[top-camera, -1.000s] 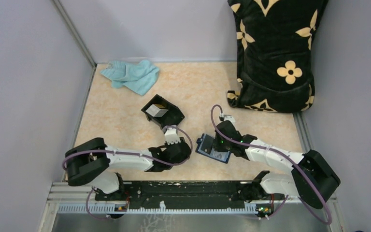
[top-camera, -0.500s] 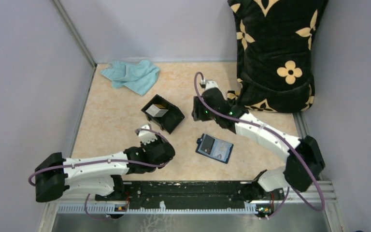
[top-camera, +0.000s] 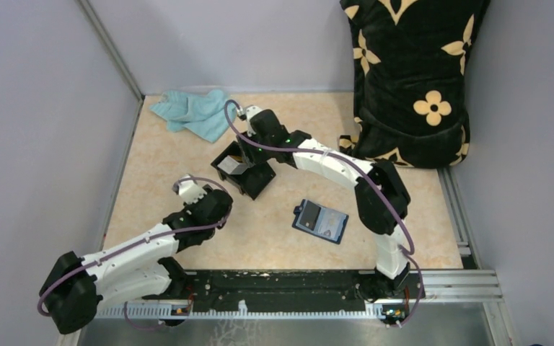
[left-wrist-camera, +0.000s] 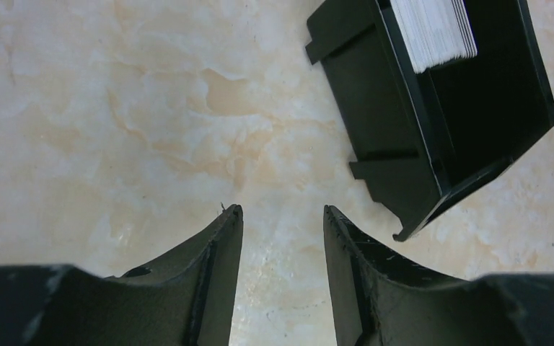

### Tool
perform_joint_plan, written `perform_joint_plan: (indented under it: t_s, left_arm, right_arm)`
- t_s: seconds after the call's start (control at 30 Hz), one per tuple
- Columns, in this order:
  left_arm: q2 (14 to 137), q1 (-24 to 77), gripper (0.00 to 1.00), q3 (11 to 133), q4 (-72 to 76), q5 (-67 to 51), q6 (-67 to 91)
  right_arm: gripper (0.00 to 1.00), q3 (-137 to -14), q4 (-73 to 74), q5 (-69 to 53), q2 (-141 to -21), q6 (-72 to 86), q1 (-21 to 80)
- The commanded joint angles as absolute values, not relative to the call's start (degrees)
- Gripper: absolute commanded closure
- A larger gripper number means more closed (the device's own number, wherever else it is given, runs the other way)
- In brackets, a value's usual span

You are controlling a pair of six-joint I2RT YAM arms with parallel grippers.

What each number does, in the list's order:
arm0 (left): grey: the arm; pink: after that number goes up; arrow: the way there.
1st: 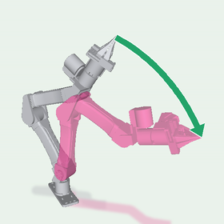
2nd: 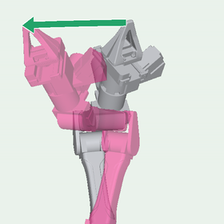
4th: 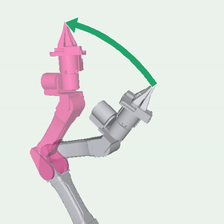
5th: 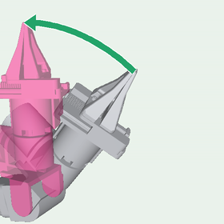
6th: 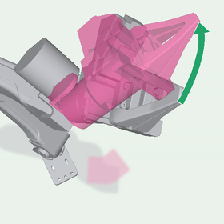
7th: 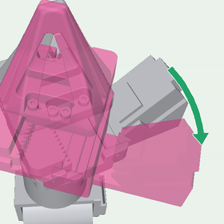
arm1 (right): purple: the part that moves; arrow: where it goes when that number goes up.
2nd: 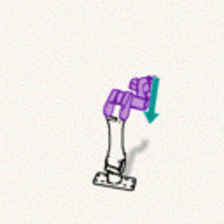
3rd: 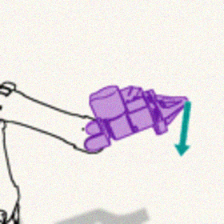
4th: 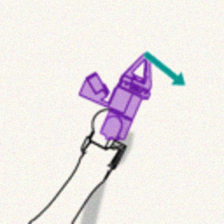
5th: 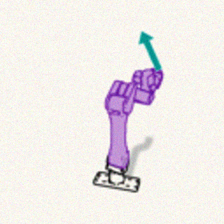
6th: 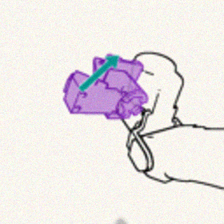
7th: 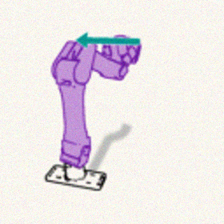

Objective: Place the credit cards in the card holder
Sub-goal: Move the storage box to the center of the board.

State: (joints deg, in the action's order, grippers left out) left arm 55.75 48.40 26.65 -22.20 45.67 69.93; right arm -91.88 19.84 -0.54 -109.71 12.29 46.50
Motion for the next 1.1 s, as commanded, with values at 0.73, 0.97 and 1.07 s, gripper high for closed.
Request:
perform_joint_plan:
  t_s: [0.73, 0.97, 1.07]
  left_arm:
    - [78.09, 22.76, 0.48, 26.92, 9.27, 21.07, 62.99]
    - [83.06, 21.24, 0.48, 28.72, 11.99, 18.43, 62.26]
    - [84.45, 20.93, 0.48, 29.09, 12.76, 17.63, 62.21]
  right_arm:
    - [0.5, -111.98, 18.99, -7.56, -126.25, 2.58, 46.45]
    - [0.51, -106.15, 14.33, -4.83, -122.31, 1.99, 43.83]
    - [0.51, -106.14, 14.95, -4.33, -123.05, 1.14, 42.89]
